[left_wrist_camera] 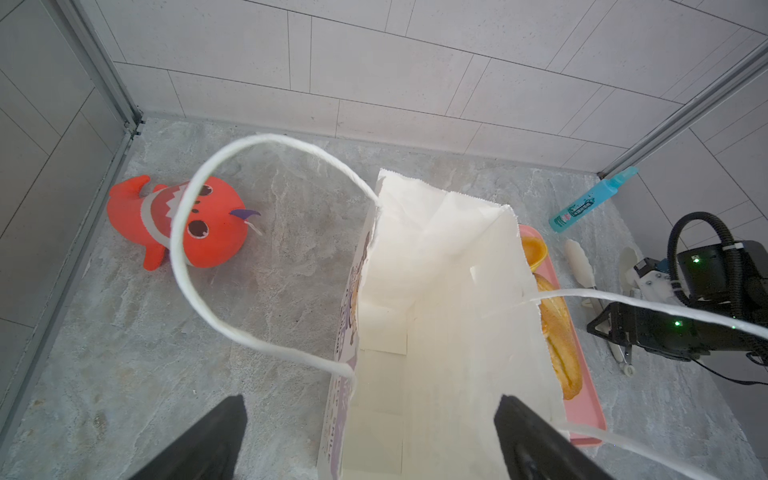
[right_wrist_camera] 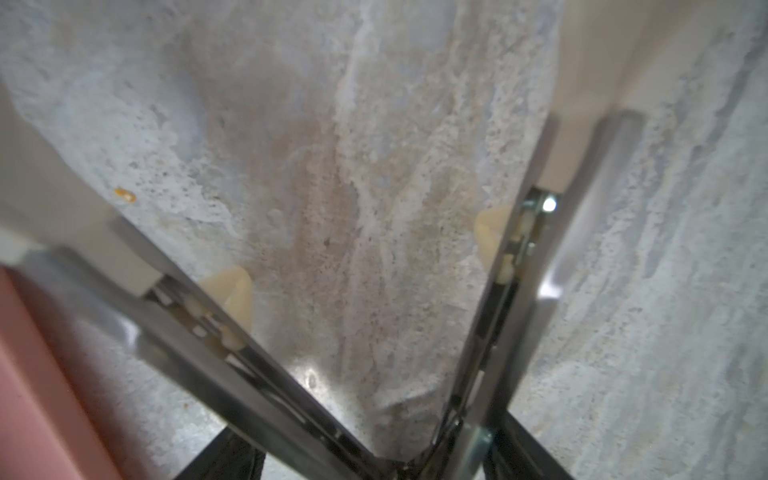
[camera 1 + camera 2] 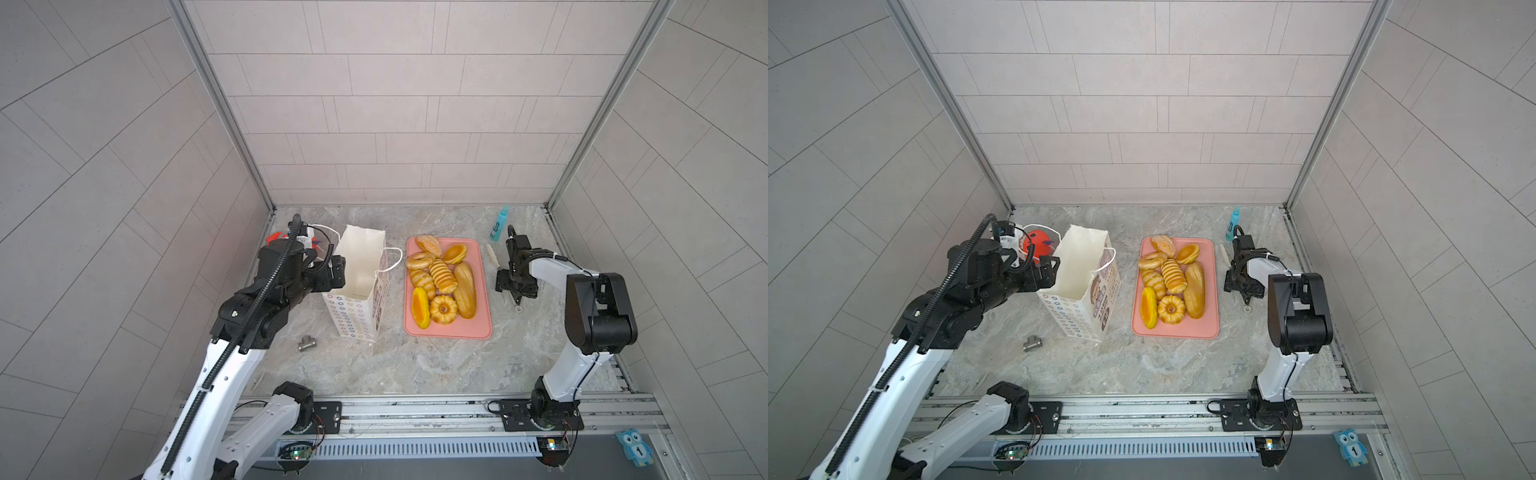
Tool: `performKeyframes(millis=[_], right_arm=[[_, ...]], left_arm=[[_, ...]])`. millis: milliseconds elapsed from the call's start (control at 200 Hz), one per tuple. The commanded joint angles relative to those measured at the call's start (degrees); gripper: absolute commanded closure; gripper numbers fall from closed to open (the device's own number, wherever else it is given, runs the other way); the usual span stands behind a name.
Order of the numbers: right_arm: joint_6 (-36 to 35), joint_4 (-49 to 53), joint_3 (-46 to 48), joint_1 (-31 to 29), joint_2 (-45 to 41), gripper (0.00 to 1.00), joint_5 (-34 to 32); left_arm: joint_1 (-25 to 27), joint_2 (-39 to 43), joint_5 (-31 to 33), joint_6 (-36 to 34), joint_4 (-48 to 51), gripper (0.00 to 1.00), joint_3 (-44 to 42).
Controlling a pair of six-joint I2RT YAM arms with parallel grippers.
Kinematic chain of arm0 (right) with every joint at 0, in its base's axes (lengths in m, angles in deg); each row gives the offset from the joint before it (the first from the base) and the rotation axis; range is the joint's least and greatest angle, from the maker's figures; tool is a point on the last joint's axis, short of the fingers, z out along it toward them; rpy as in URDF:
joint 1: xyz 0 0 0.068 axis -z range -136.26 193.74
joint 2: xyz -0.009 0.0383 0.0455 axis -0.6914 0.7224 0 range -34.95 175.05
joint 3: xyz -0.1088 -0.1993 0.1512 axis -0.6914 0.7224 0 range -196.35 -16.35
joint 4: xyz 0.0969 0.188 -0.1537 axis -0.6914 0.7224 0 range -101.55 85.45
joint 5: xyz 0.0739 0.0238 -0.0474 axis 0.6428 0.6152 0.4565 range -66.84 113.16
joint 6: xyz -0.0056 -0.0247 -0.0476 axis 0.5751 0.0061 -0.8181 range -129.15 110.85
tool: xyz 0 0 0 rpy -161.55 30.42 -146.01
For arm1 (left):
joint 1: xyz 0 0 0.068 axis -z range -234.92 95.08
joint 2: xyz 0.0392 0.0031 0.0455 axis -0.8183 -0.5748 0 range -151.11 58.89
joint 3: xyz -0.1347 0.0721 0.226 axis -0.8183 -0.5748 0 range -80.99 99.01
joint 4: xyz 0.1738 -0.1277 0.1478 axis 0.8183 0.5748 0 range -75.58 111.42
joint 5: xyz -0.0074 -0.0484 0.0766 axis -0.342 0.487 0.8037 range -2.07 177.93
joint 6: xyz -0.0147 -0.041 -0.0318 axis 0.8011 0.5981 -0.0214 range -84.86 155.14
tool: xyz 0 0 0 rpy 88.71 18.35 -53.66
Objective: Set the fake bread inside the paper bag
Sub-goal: 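Lower the right gripper onto the metal tongs and grasp their handles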
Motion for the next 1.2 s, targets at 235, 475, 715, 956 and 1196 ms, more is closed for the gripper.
performKeyframes(millis=[235,475,715,956,1196], right_arm=[[1.42,-2.36,-1.22,2.74,2.69,0.23,3.60],[1.57,-3.72,-0.97,5.21,4.55,0.29,5.51],[1.57,-5.41,1.03,6.04,2.76,0.40,5.98],[1.62,-5.69,3.99,6.04,-4.30,0.49,5.46],[1.55,-2.80,5.72,5.87,-14.17,0.52,5.66]], left_arm=[[-0.31,0.45,0.32,0.17,-0.45,0.00,-0.93],[-0.31,0.10,0.42,0.46,-0.58,0.00,-0.85],[-0.40,0.00,0.80,0.52,-0.45,0.00,-0.84],[-0.57,-0.17,1.17,0.31,-0.09,0.00,-0.19],[-0.66,-0.34,1.66,0.07,0.06,0.00,0.34]])
